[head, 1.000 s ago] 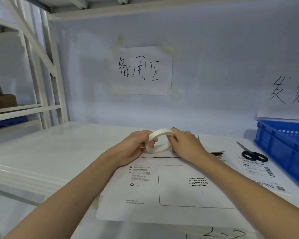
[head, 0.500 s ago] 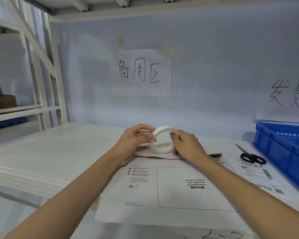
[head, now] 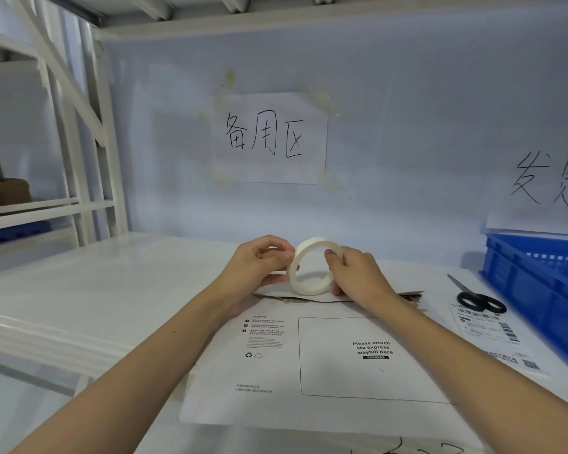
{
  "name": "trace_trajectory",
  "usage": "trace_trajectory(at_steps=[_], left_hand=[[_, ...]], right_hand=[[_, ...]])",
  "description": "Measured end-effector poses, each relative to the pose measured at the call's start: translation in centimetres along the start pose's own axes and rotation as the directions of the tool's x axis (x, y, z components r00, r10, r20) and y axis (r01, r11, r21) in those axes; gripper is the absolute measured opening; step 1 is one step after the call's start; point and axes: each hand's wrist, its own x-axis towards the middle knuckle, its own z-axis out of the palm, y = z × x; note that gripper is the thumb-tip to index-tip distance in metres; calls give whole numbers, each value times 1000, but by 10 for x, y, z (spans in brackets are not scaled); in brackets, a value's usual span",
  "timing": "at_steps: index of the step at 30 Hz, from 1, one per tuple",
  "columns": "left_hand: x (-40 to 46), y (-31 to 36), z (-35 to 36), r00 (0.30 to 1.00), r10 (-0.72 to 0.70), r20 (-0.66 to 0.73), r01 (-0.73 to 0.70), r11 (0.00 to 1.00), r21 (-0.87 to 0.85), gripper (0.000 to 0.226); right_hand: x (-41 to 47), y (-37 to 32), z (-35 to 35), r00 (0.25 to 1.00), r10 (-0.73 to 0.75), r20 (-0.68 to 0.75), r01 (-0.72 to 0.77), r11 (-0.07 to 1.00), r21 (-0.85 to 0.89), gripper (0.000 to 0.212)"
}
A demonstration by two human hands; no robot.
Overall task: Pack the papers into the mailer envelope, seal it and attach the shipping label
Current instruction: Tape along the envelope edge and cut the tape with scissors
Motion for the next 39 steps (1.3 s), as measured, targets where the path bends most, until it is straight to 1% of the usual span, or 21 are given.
trace_trajectory(at_steps=[2, 4, 7, 12, 16, 19, 21, 26, 31, 34, 39], left_hand=[[0, 0, 0, 1000, 5, -7, -5, 1000, 12, 10], [0, 1, 0, 1000, 1, -11, -1, 1000, 27, 8], [0, 1, 0, 1000, 5, -19, -4, 998, 60, 9], [3, -3, -3, 1000, -8, -24, 11, 990, 138, 8], [6, -10, -7, 1000, 29, 7, -30, 969, 244, 8], [8, -12, -8, 997, 76, 2, -71, 924, 376, 12], [8, -13, -7, 997, 81, 6, -75, 883, 464, 16], [9, -21, -6, 994, 95, 59, -110, 746, 656, 19], [8, -20, -4, 991, 111, 76, -133, 742, 657, 20], [7, -19, -3, 985, 149, 81, -166, 741, 651, 21], [4, -13, -3, 983, 184, 5, -158, 830, 535, 23]], right_hand=[[0, -2, -2, 1000, 11, -8, -11, 1000, 7, 46], [1, -3, -4, 1000, 21, -19, -22, 999, -25, 45], [2, -5, -4, 998, 55, 4, -55, 998, -38, 44], [1, -2, -3, 983, 126, 137, -120, 992, -46, 40], [0, -3, -7, 960, 168, 226, -176, 984, 17, 35], [0, -4, -7, 950, 188, 251, -198, 980, 12, 33], [1, -4, -6, 944, 193, 268, -202, 979, 9, 33], [1, -5, -5, 935, 190, 301, -203, 979, 15, 33], [3, -6, -2, 929, 193, 315, -186, 981, -54, 39], [2, -9, -4, 924, 209, 319, -209, 977, -35, 37], [3, -10, -13, 907, 293, 302, -323, 945, 57, 32]])
